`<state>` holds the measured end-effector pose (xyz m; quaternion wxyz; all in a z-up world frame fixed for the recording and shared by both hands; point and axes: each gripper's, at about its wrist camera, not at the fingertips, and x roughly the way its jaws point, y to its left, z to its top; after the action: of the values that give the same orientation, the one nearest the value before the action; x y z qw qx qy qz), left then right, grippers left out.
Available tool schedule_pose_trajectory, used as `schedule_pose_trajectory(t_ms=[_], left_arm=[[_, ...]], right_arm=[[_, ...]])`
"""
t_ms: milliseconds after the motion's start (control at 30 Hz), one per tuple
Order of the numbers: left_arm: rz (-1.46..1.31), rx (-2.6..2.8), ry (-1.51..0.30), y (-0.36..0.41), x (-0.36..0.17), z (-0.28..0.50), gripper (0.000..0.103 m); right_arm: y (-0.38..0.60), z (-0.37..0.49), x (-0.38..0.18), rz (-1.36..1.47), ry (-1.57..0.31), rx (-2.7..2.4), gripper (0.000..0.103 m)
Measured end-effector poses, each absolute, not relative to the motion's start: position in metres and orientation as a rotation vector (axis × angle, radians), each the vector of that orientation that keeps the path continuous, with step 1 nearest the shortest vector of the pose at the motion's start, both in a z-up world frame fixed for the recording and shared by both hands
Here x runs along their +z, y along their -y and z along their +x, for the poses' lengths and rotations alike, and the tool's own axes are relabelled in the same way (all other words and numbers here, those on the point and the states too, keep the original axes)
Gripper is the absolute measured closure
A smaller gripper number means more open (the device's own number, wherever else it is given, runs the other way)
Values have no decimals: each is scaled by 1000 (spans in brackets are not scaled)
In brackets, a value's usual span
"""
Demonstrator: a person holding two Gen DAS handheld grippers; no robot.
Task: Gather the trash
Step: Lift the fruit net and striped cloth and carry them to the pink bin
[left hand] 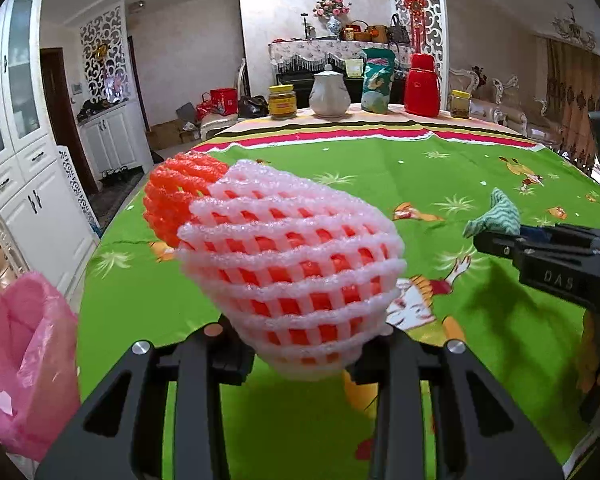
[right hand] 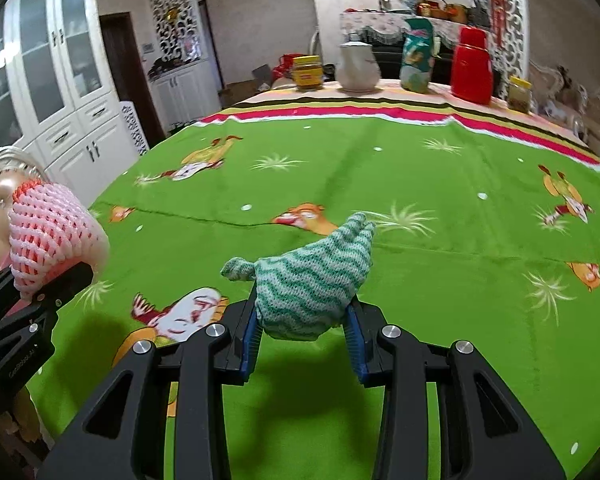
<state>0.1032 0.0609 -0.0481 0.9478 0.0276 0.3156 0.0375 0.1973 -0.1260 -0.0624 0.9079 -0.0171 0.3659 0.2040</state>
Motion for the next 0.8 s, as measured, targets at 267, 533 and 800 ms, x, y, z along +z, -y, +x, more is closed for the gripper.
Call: schedule_pose_trajectory(t_ms=[267, 533, 800], left_arm=[[44, 106, -648, -91, -54, 83, 69], [31, 162, -622, -125, -48, 62, 69], [8, 222, -575, -164, -34, 36, 68]], right_arm=[[98, 186, -60, -90, -762, 485, 67], [58, 172, -55, -158, -756, 562, 67], [11, 163, -43, -186, -735, 642, 66]])
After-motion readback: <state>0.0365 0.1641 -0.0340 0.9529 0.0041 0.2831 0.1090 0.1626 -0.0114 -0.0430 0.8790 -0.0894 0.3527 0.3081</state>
